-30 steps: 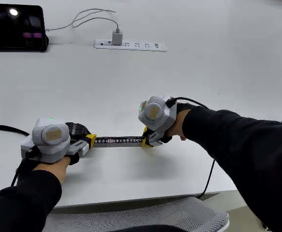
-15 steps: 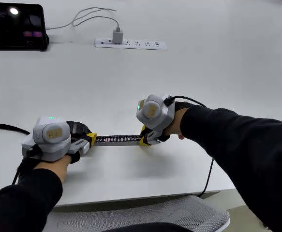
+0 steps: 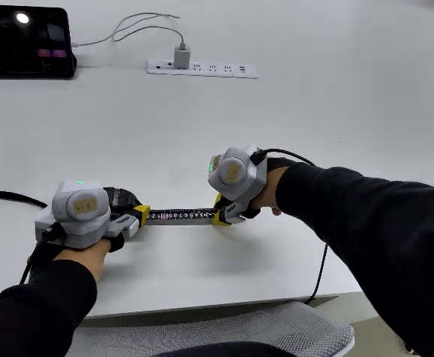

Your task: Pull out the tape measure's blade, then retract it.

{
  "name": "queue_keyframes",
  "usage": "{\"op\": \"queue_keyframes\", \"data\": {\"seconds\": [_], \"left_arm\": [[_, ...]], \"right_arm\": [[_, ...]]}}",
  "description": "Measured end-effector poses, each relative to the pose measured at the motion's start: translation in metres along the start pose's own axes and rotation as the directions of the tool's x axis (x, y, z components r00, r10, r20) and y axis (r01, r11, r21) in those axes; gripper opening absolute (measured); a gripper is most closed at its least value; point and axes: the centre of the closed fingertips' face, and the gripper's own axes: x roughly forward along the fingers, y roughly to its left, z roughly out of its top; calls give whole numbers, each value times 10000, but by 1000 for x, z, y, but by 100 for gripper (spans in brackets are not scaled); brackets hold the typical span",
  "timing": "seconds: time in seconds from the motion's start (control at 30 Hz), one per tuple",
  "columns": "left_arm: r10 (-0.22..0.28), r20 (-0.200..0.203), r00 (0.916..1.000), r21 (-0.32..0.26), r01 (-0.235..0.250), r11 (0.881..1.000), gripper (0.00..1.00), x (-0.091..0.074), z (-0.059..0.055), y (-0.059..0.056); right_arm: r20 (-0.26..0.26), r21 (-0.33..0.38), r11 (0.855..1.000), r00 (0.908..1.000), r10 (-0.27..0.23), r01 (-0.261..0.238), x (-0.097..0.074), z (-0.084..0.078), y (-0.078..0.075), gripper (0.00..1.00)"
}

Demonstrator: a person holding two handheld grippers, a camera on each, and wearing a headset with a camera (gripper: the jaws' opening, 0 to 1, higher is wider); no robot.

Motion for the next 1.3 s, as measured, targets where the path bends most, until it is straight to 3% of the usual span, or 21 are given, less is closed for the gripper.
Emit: {"op": "queue_keyframes", "data": {"seconds": [1.3], "left_arm": [[22, -10, 10000, -35, -23, 10000, 61, -1, 0, 0]], "right_arm": [[206, 152, 9998, 9997, 131, -134, 9, 20, 3, 11]]}}
